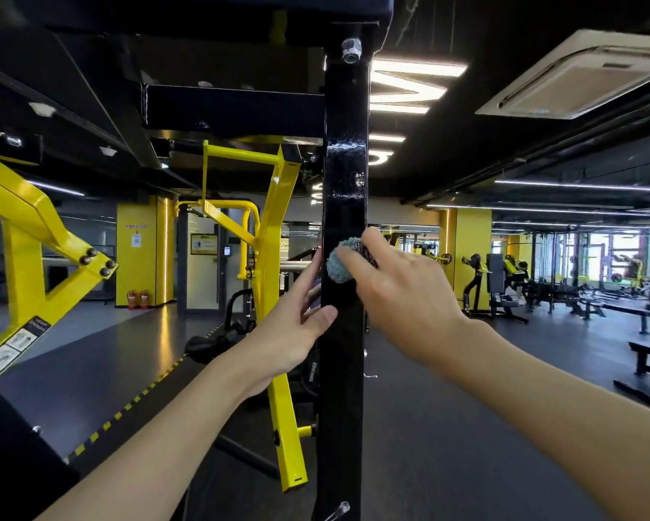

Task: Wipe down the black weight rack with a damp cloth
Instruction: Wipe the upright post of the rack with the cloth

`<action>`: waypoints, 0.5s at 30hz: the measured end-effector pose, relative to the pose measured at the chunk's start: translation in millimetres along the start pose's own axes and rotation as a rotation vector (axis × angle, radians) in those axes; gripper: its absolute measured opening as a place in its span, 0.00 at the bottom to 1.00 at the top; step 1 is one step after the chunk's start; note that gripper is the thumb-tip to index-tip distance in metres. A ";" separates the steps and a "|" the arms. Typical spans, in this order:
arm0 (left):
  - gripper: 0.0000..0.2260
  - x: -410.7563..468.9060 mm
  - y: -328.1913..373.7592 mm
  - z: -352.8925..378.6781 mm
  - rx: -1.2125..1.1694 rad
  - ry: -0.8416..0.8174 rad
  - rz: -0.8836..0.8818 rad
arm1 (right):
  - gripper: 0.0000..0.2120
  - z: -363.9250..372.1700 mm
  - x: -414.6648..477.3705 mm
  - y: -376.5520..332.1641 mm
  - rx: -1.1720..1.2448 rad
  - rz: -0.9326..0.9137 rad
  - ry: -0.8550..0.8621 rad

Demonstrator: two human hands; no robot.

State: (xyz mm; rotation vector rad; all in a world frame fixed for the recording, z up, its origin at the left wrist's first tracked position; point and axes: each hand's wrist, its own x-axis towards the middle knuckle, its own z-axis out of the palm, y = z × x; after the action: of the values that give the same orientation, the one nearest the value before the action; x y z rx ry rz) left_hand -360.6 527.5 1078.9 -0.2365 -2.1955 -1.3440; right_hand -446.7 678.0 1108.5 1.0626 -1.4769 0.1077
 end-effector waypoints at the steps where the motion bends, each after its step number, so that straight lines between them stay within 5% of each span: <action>1: 0.34 -1.8 -0.9 0.8 0.002 0.004 -0.001 | 0.20 0.9 -1.3 -4.9 0.010 0.021 -0.003; 5: 0.34 -5.6 -3.9 1.7 0.002 -0.001 -0.012 | 0.20 6.9 -7.0 -13.7 0.000 -0.179 -0.041; 9: 0.32 -8.3 -8.8 3.1 0.009 0.014 -0.013 | 0.21 5.0 -2.4 -16.6 0.029 0.041 0.014; 12: 0.32 -11.0 -12.3 3.6 -0.006 -0.005 -0.020 | 0.21 12.6 -12.0 -21.8 -0.006 -0.145 -0.025; 15: 0.34 -13.1 -15.9 5.0 -0.002 -0.008 -0.019 | 0.20 5.5 -12.1 -13.4 0.029 -0.006 -0.006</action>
State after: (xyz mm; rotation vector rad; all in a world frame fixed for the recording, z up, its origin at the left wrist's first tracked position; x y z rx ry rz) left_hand -358.2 525.8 1057.9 -0.2221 -2.2080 -1.3583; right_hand -444.2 673.3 1090.4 1.0914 -1.4810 0.1223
